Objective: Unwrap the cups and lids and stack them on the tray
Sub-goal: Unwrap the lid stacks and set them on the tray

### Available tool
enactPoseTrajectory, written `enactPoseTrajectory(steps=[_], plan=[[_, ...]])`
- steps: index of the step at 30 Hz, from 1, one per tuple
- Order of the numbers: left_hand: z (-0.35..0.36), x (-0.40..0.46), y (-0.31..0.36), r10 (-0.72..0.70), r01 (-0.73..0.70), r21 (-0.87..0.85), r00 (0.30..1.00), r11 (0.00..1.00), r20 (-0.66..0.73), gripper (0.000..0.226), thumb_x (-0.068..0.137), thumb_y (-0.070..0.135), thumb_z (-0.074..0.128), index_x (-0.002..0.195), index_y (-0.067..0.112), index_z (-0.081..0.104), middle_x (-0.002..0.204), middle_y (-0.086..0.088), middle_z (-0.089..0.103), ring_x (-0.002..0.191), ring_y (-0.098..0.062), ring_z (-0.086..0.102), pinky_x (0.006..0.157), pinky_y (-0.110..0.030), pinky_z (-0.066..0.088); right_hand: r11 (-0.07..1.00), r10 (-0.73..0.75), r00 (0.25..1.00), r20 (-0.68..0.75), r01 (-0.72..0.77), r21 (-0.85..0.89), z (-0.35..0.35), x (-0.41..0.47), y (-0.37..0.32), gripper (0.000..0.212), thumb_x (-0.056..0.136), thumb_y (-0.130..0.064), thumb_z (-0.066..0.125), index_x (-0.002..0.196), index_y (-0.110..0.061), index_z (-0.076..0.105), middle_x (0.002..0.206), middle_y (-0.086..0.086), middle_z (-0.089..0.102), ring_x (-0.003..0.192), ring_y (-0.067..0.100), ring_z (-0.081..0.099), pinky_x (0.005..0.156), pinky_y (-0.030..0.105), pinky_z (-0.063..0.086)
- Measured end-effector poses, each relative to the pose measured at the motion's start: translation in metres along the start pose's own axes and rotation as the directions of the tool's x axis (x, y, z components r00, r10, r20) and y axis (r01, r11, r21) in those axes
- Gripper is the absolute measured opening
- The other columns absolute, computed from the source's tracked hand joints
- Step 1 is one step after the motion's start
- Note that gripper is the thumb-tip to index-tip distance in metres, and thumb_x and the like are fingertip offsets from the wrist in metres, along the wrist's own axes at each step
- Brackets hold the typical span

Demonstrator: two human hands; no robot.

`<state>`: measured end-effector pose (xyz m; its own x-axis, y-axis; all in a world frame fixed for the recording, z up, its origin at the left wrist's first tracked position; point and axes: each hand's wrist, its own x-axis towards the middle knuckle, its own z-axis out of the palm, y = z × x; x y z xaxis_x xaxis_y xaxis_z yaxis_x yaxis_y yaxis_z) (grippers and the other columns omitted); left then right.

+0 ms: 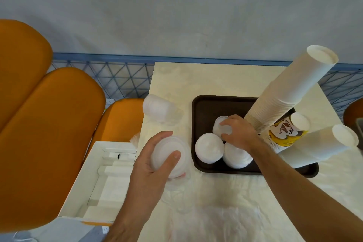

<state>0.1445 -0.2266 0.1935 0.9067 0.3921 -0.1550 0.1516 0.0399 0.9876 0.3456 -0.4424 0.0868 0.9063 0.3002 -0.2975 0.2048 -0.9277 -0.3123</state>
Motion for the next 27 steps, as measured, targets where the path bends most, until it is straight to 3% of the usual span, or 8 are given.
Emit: enactPoseTrajectory(steps=[6, 12, 16, 18, 23, 27], plan=[[0.004, -0.001, 0.002, 0.009, -0.009, 0.011, 1.0, 1.0, 0.007, 0.04, 0.087, 0.013, 0.07, 0.111, 0.043, 0.059, 0.098, 0.042, 0.057, 0.097, 0.017, 0.053, 0.056, -0.011, 0.052, 0.999, 0.049, 0.999, 0.019, -0.049, -0.008, -0.004, 0.004, -0.005, 0.038, 0.094, -0.036, 0.066, 0.13, -0.024, 0.066, 0.139, -0.002, 0.053, 0.12, 0.017, 0.053, 0.09, 0.026, 0.048], [0.001, -0.005, 0.005, 0.029, -0.029, 0.003, 0.999, 1.0, 0.018, 0.04, 0.087, 0.009, 0.069, 0.111, 0.038, 0.058, 0.092, 0.044, 0.057, 0.094, 0.02, 0.053, 0.053, -0.008, 0.049, 0.989, 0.123, 0.992, -0.026, -0.125, -0.078, -0.004, 0.006, -0.003, 0.022, 0.096, -0.035, 0.061, 0.105, -0.019, 0.074, 0.105, -0.001, 0.071, 0.086, 0.012, 0.064, 0.075, 0.025, 0.057], [-0.002, -0.007, 0.003, 0.034, -0.034, 0.039, 0.999, 0.999, 0.003, 0.04, 0.086, 0.015, 0.071, 0.114, 0.042, 0.057, 0.097, 0.044, 0.056, 0.097, 0.02, 0.051, 0.056, -0.007, 0.049, 0.972, 0.113, 0.993, -0.025, -0.116, -0.205, -0.007, 0.007, -0.006, 0.041, 0.092, -0.055, 0.062, 0.097, -0.014, 0.07, 0.081, -0.005, 0.062, 0.077, 0.011, 0.061, 0.063, 0.024, 0.048], [-0.003, -0.008, 0.002, 0.032, -0.032, 0.041, 0.999, 0.999, -0.002, 0.04, 0.086, 0.015, 0.071, 0.113, 0.042, 0.057, 0.098, 0.044, 0.056, 0.098, 0.019, 0.051, 0.056, -0.007, 0.049, 0.972, 0.107, 0.994, -0.032, -0.111, -0.209, -0.008, 0.009, -0.007, 0.046, 0.089, -0.056, 0.066, 0.102, -0.013, 0.07, 0.085, -0.004, 0.06, 0.082, 0.012, 0.06, 0.066, 0.025, 0.047], [-0.006, -0.008, 0.002, 0.031, -0.03, 0.054, 0.999, 0.998, -0.014, 0.039, 0.085, 0.019, 0.071, 0.114, 0.043, 0.057, 0.099, 0.044, 0.055, 0.099, 0.019, 0.051, 0.058, -0.006, 0.048, 0.991, 0.131, 0.99, -0.056, -0.133, -0.03, -0.01, 0.011, -0.001, 0.055, 0.084, -0.045, 0.077, 0.129, -0.019, 0.059, 0.123, 0.004, 0.062, 0.108, 0.021, 0.059, 0.086, 0.032, 0.055], [-0.006, -0.008, 0.002, 0.029, -0.028, 0.069, 0.999, 0.997, -0.02, 0.04, 0.08, 0.03, 0.07, 0.115, 0.044, 0.057, 0.101, 0.045, 0.054, 0.101, 0.019, 0.049, 0.06, -0.006, 0.049, 0.979, 0.13, 0.991, -0.022, -0.132, -0.155, -0.013, 0.013, 0.001, 0.044, 0.081, -0.045, 0.079, 0.108, -0.012, 0.068, 0.107, 0.003, 0.068, 0.096, 0.018, 0.062, 0.082, 0.03, 0.056]])
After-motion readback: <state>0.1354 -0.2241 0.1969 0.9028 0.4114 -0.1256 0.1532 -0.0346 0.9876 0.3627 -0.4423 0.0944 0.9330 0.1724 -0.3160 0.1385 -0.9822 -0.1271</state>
